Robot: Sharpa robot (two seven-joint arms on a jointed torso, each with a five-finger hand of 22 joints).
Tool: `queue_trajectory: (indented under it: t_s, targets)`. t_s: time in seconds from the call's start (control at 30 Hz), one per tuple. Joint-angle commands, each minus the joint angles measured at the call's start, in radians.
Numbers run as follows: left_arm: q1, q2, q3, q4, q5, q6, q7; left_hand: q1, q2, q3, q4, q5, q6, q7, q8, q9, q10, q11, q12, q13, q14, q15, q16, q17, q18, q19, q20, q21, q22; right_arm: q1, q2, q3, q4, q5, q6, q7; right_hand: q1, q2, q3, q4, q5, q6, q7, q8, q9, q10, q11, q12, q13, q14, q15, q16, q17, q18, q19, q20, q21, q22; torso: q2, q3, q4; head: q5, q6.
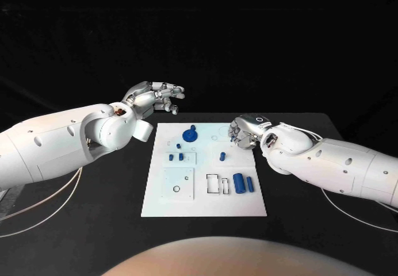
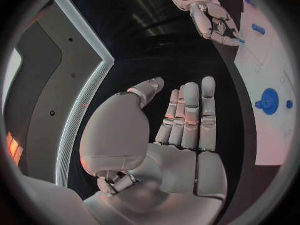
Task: Assemble the parts on the task board
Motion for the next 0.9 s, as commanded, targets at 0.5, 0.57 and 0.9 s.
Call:
queue_trajectory:
  t_s: [0.5,0.57,0.9]
  targets:
    - [0.000,0.002,0.001,0.000,0.006,-0.001,0.011,0.002,0.003,0.001,0.002,0.004,-0.006,0.001,0.002,-0.001,-0.010,-0.002,0.004,0.001,-0.005,0.000,-0.004,-0.001,0.009,0.000,0.003,-0.004,-0.001,0.012,-0.041,0.007,0.273,-0.003,0.027,-0.034,0.003,0.004,0.005,0.001,-0.002,0.007,0.001,0.005,0.003,0.024,-0.021,0.003,0.014,0.040,-0.005,0.008,0.000,-0.010,0.004,-0.003,0.005,0.003,0.002,0.0011,0.0023,0.047,0.000]
    - [0.000,0.003,0.001,0.001,0.006,-0.001,0.011,0.002,0.003,0.001,0.002,0.004,-0.006,0.001,0.002,-0.001,-0.010,-0.002,0.004,0.001,-0.005,0.000,-0.004,-0.001,0.009,0.000,0.003,-0.004,-0.001,0.010,-0.029,0.007,0.285,-0.010,0.037,-0.034,0.002,0.004,0.005,0.001,-0.003,0.007,0.001,0.005,0.004,0.025,-0.021,0.003,0.015,0.040,-0.005,0.007,-0.001,-0.010,0.004,-0.003,0.006,0.003,0.002,-0.0003,0.0027,0.056,0.000]
    - [0.000,0.009,0.001,0.002,0.006,-0.001,0.010,0.002,0.003,0.000,0.002,0.004,-0.007,0.002,0.003,-0.001,-0.012,-0.001,0.005,0.001,-0.005,0.000,-0.004,-0.002,0.009,0.000,0.004,-0.005,-0.002,-0.034,0.049,-0.001,0.262,-0.032,0.073,-0.023,0.002,0.004,0.006,0.002,-0.003,0.007,0.001,0.005,0.004,0.025,-0.021,0.003,0.015,0.041,-0.005,0.010,0.003,-0.011,0.006,-0.003,0.010,0.006,0.003,-0.0017,0.0019,0.085,0.000]
